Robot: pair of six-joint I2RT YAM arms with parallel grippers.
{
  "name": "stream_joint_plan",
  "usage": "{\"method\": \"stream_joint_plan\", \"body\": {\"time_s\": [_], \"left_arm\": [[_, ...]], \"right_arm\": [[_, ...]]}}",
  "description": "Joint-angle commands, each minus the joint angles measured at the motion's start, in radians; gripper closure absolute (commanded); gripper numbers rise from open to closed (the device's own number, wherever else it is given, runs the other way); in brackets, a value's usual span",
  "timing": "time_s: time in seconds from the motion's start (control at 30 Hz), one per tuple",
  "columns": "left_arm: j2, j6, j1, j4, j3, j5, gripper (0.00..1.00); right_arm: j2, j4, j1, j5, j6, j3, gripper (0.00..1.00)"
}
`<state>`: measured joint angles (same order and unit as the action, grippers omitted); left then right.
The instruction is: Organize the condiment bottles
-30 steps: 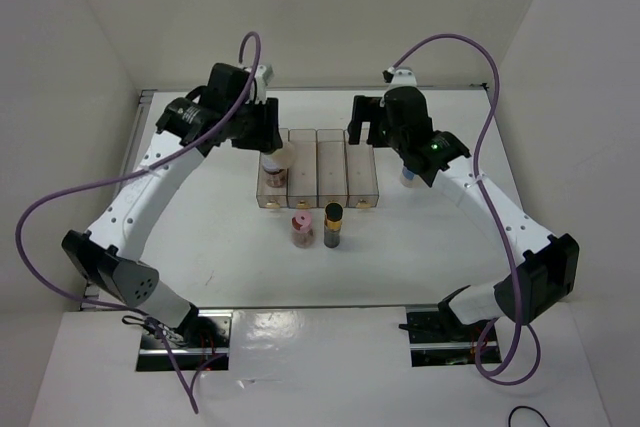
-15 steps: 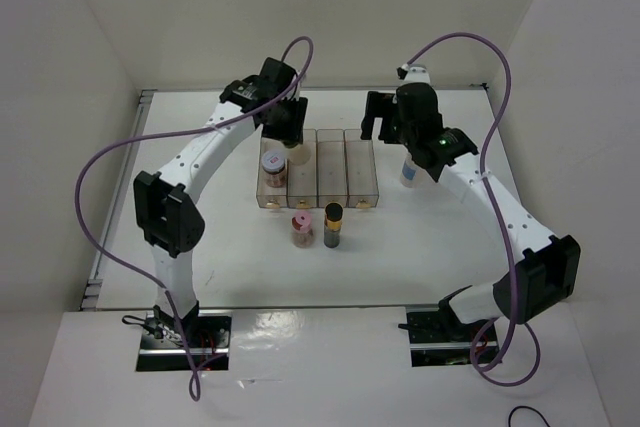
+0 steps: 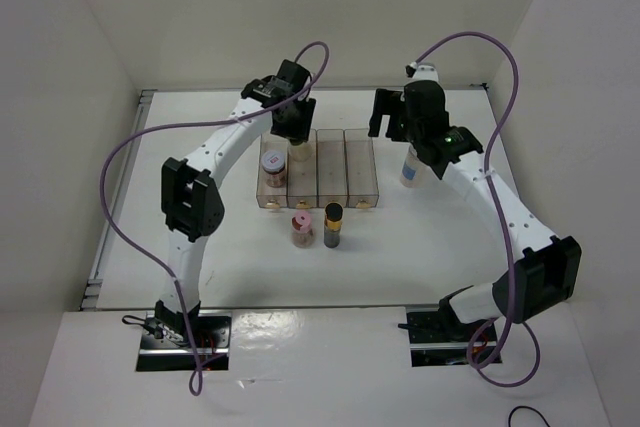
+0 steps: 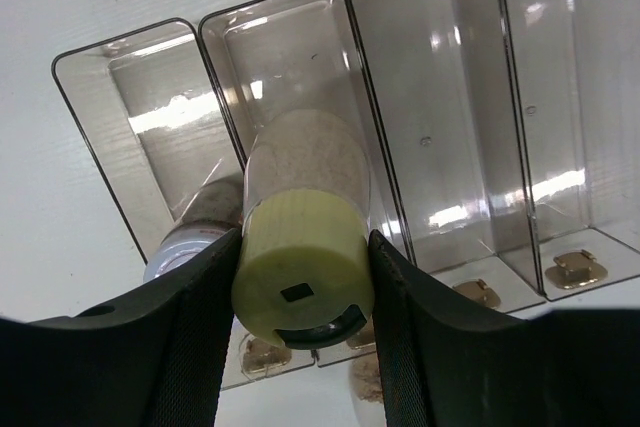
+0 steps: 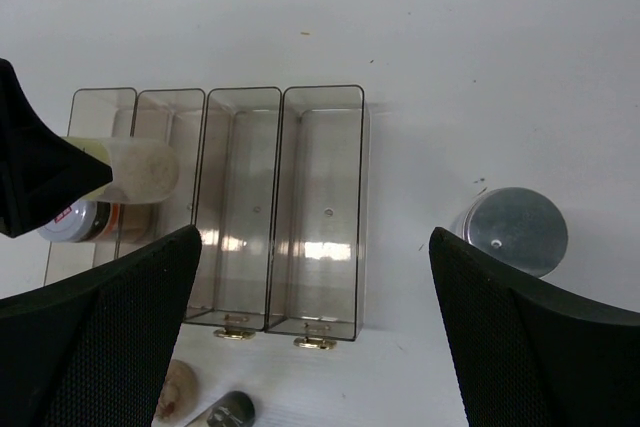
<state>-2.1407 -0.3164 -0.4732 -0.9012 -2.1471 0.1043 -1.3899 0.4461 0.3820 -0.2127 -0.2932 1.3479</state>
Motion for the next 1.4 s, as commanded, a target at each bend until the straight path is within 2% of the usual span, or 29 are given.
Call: {"method": "stream_joint_plan", "body": {"time_s": [0.0,0.27,0.53,0.67,0.7,0.77,0.87,1.0,1.23,1.3,1.37], "left_arm": [[-0.004,0.016,-0.002,0.013,-0.011,0.026,0.64],[-0.071,0.016,-0.002,0.042,-0.011,0.005,0.64],[-0.12,0.025,-0.012,0.051,-0.011,0.005,0.57],[-0.13,0.025,-0.012,0.051,-0.011,0.005,0.46],[-0.13,0.025,-0.012,0.051,-0.011,0.005,0.33],[-0.121,0.025,-0.021,0.042,-0.011,0.017,0.23],[-0.087,0.004,-0.031,0.033,-0.022,0.051,0.08],[0.011,-0.007,-0.053,0.004,-0.022,0.061,0.01],[0.241,-0.055,-0.074,-0.051,0.081,0.118,0.01],[0.329,-0.065,-0.084,-0.051,0.143,0.127,0.01],[0.42,-0.079,-0.084,-0.051,0.277,0.114,0.01]], "right_arm": [[0.006,-0.01,-0.017,0.004,0.019,0.0,0.01],[-0.037,-0.01,-0.017,0.026,0.037,0.02,0.01],[-0.037,-0.01,-0.017,0.035,0.037,0.02,0.01],[-0.027,-0.01,-0.017,0.035,0.046,0.02,0.01],[-0.027,-0.01,-0.017,0.035,0.046,0.02,0.01],[-0.018,-0.01,-0.017,0.035,0.046,0.011,0.01],[-0.008,-0.01,-0.017,0.035,0.046,0.001,0.01],[0.012,-0.01,-0.017,0.035,0.025,-0.022,0.01],[0.055,-0.023,-0.017,0.055,0.006,-0.065,0.01],[0.055,-0.023,-0.017,0.055,0.006,-0.079,0.01],[0.077,-0.023,-0.017,0.055,-0.004,-0.09,0.01]]}}
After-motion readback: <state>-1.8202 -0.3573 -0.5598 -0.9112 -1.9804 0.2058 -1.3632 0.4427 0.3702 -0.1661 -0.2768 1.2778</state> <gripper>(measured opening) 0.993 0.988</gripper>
